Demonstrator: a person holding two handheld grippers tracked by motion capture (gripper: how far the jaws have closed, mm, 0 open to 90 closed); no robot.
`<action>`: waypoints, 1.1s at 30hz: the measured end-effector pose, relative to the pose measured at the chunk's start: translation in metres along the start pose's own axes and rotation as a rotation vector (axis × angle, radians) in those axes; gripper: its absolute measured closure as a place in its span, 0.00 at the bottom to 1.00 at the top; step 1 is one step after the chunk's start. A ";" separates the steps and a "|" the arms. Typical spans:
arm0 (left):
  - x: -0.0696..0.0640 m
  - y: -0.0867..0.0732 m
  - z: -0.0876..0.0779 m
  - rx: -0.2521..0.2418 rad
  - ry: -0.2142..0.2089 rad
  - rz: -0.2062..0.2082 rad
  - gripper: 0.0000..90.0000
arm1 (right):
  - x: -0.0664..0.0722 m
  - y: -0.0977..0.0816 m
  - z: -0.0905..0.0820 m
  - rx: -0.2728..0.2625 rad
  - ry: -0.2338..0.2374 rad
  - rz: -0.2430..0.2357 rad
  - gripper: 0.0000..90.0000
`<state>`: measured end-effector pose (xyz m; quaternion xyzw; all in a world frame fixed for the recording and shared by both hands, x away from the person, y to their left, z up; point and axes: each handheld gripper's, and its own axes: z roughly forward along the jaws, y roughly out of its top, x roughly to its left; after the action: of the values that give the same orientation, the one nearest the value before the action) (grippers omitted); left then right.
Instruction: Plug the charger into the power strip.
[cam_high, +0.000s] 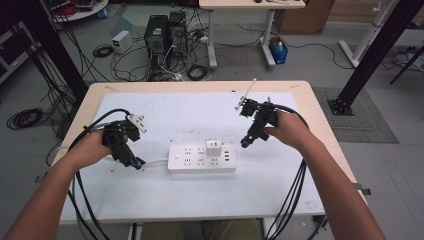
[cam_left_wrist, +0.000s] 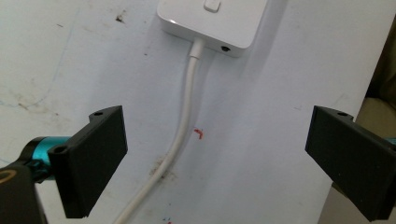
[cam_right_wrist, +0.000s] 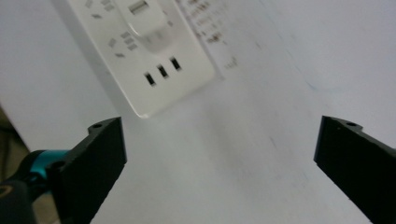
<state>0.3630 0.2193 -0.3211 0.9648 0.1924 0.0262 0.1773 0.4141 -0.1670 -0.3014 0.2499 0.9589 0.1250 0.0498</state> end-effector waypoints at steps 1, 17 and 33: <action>0.000 0.000 -0.003 -0.021 0.009 -0.007 0.06 | -0.003 -0.012 -0.006 0.001 -0.025 0.022 0.01; -0.010 -0.004 -0.012 -0.026 0.038 -0.005 0.06 | -0.003 -0.064 -0.031 0.049 -0.126 0.118 0.01; -0.015 -0.006 -0.017 -0.049 0.060 -0.024 0.06 | -0.003 -0.066 -0.032 0.009 -0.180 0.181 0.01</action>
<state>0.3453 0.2242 -0.3067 0.9565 0.2087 0.0578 0.1953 0.3809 -0.2309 -0.2881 0.3460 0.9245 0.1016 0.1232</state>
